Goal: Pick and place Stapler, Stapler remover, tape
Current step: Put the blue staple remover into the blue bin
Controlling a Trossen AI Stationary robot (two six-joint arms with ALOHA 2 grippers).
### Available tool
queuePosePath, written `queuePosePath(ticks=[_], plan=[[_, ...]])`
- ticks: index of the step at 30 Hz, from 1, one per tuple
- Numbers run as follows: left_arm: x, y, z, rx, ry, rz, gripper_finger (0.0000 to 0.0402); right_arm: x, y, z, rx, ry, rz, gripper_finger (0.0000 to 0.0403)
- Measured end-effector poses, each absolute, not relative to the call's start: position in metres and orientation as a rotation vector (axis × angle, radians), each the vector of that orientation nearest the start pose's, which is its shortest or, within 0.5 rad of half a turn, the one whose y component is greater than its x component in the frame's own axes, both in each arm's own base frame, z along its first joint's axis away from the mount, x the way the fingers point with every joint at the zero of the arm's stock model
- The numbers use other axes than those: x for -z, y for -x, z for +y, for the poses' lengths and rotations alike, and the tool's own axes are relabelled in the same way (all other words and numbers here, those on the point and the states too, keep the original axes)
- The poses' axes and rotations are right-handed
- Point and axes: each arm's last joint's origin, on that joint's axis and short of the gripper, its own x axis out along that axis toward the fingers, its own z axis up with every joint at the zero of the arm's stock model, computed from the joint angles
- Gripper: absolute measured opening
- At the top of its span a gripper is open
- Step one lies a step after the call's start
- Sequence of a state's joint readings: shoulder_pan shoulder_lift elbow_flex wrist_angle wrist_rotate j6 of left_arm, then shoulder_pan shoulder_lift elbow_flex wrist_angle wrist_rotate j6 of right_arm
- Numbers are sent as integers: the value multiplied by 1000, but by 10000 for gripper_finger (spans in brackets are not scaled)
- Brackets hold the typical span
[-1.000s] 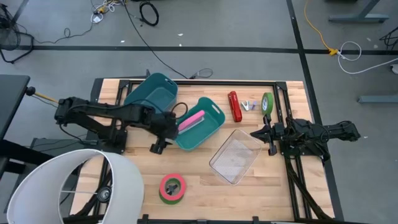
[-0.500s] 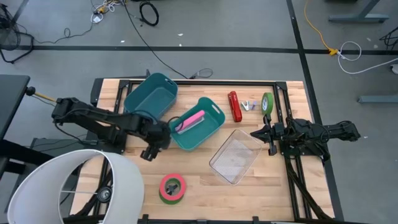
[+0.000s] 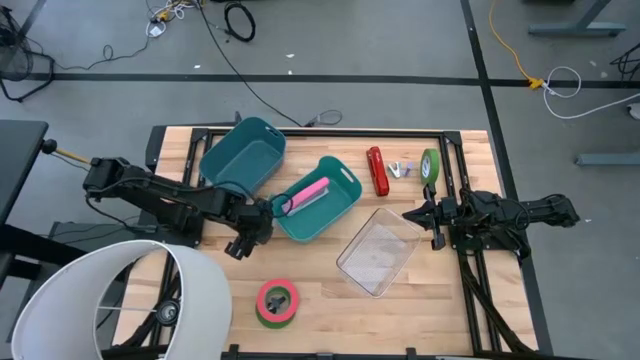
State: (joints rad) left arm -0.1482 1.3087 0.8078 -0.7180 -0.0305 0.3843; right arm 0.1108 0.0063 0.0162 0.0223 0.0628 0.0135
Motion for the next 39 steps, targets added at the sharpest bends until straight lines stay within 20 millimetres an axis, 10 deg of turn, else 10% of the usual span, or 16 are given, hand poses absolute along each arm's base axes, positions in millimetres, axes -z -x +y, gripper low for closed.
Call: queuePosePath(ticks=[39], plan=[[-159,-214,-28,276,-573,1161,337,-171,-97,9,-48,-17,-31,15]])
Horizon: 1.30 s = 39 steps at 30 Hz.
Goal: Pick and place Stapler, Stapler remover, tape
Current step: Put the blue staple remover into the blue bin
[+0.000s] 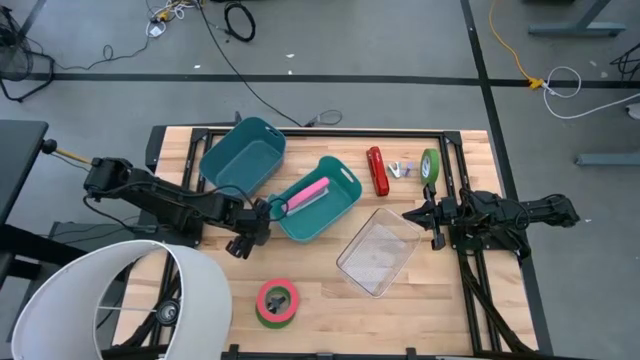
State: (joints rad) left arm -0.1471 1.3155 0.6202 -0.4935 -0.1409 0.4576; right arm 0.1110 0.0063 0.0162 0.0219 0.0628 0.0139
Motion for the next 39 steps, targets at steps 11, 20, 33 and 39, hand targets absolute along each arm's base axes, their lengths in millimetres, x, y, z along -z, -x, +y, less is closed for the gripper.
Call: queuePosePath(ticks=[11,20,33,39], plan=[[-157,-215,-23,279,-544,1155,336,-171,-97,9,-48,-16,-31,15],[-157,-215,-21,290,-517,1148,326,-171,-97,9,-48,-14,-31,15],[-158,-215,-21,303,-509,1145,241,-171,-97,9,-49,-14,-31,15],[-158,-215,-21,305,-508,1145,207,-171,-97,9,-48,-17,-31,15]])
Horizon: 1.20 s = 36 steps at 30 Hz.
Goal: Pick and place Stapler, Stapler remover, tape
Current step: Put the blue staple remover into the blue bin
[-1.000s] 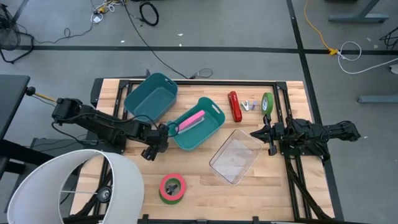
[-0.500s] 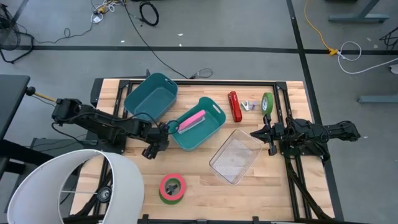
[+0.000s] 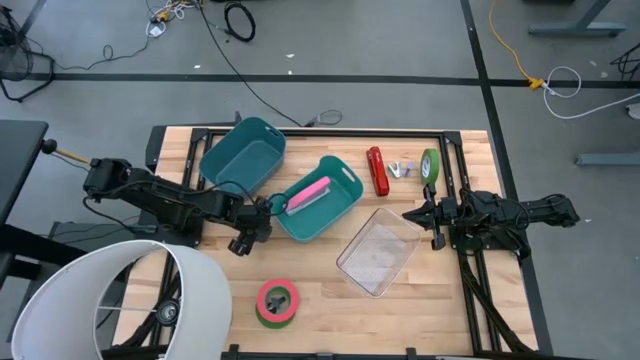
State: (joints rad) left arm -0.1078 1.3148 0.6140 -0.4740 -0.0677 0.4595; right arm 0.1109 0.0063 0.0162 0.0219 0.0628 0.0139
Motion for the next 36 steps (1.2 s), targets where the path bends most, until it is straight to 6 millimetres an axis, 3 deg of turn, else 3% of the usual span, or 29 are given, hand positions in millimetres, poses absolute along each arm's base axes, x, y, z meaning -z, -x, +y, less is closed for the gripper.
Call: queuePosePath(ticks=[14,36], plan=[[-158,-215,-21,306,-508,1146,145,-171,-97,9,-49,-16,-31,15],[-157,-215,-22,315,-499,1145,5,-171,-97,9,-48,-14,-31,15]])
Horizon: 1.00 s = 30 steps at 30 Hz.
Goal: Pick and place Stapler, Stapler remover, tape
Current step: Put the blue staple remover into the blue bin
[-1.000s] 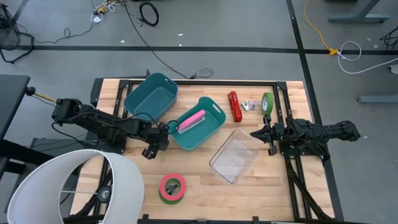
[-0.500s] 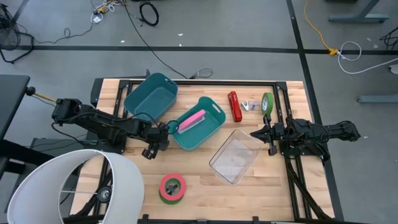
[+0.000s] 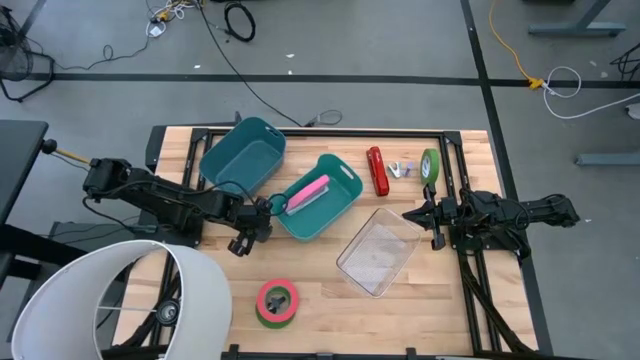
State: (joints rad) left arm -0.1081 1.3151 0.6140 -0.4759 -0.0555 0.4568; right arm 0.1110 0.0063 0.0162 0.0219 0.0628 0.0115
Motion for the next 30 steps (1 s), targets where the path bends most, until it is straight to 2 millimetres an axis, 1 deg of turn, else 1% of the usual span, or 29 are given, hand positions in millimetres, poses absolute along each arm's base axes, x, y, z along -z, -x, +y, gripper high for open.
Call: queuePosePath(ticks=[10,18,26,30], plan=[[-158,-215,-22,320,-488,1145,4,-171,-97,9,-48,-17,-31,15],[-172,-223,-23,322,-482,1134,2,-171,-97,9,-49,-17,-32,15],[-171,-218,-22,323,-489,1196,2,-171,-97,9,-49,-16,-31,15],[-171,-218,-22,321,-491,1194,15,-171,-97,9,-48,-15,-31,15]])
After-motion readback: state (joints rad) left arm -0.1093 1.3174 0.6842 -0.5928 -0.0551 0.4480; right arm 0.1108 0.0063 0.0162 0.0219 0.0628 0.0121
